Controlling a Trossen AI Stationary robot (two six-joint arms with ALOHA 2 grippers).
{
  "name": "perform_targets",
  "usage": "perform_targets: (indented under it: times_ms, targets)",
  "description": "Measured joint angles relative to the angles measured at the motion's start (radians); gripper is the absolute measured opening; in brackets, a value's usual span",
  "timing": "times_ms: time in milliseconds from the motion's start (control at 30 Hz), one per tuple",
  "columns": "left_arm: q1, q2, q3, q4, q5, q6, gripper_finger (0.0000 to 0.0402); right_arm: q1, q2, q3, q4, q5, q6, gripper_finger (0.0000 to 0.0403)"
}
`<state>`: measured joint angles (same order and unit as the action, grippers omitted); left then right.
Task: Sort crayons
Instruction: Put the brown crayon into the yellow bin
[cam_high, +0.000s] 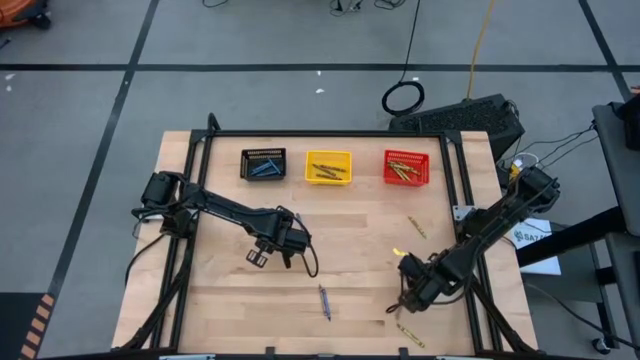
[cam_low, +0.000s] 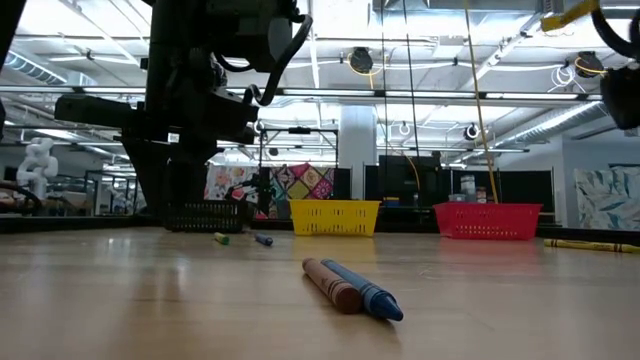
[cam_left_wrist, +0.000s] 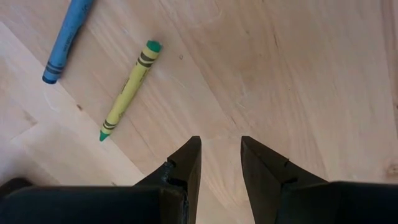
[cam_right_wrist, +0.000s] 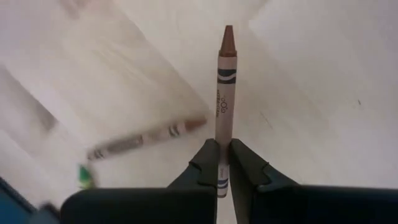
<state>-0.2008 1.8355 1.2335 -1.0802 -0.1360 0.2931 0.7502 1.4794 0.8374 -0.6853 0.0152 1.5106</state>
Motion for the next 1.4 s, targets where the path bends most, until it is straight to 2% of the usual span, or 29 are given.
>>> perform_targets:
  times_ms: [200, 433, 1033, 1200, 1400]
  targets:
    - [0.000, 0.000, 0.000, -0.002, 0.000, 0.000, 0.0105, -0.087, 0.000, 0.003, 0.007, 0.089, -0.034, 0.0000]
    - [0.000, 0.000, 0.000, -0.002, 0.000, 0.000, 0.0105, -0.258, 0.000, 0.004, 0.083, 0.121, -0.264, 0.0000]
    - [0.000, 0.000, 0.000, 0.000, 0.000, -0.051, 0.0105, -0.725, -0.001, 0.005, 0.436, 0.111, -0.892, 0.0000]
    - [0.000, 0.000, 0.000, 0.000, 0.000, -0.064, 0.0105, -0.848, -0.001, 0.005, 0.570, 0.062, -1.016, 0.0000]
    - [0.002, 0.000, 0.000, 0.002, 0.000, -0.159, 0.0105, -0.969, -0.001, 0.005, 0.701, 0.061, -1.119, 0.0000]
